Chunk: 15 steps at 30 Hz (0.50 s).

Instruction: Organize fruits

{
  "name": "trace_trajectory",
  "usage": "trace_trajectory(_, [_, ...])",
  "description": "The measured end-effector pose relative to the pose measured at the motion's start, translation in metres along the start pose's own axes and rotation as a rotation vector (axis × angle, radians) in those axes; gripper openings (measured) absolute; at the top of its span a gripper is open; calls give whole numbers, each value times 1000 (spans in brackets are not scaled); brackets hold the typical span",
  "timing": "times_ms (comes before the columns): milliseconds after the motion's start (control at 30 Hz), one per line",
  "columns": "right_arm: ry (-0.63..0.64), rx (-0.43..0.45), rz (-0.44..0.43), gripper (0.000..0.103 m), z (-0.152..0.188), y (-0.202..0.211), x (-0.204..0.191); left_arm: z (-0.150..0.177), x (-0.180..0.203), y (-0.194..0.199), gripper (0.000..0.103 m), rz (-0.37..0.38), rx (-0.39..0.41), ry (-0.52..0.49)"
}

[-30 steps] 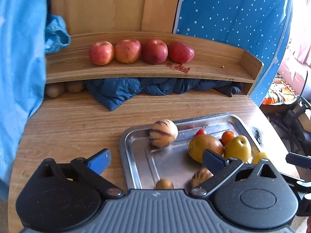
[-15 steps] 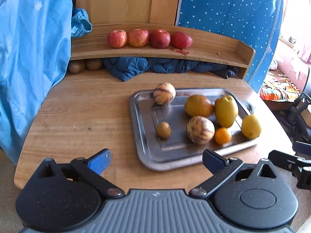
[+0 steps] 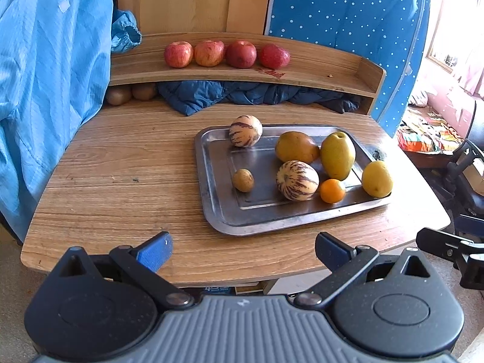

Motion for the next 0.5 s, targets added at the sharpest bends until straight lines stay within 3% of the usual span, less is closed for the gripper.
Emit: trace_trajectory(500, [-16,0,-5,102,1,-4,14,-2,15,-7,102,-9,-12,-18])
Point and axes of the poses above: each gripper's, at about its wrist camera, not at the fingertips, and y roughly against the way its jaws point, x to its right, z to its underside, the point moved 3 cm from there along -y, roughly the way its jaws point, and after that the axes turned 14 degrees about y, right-handed, at the moved point
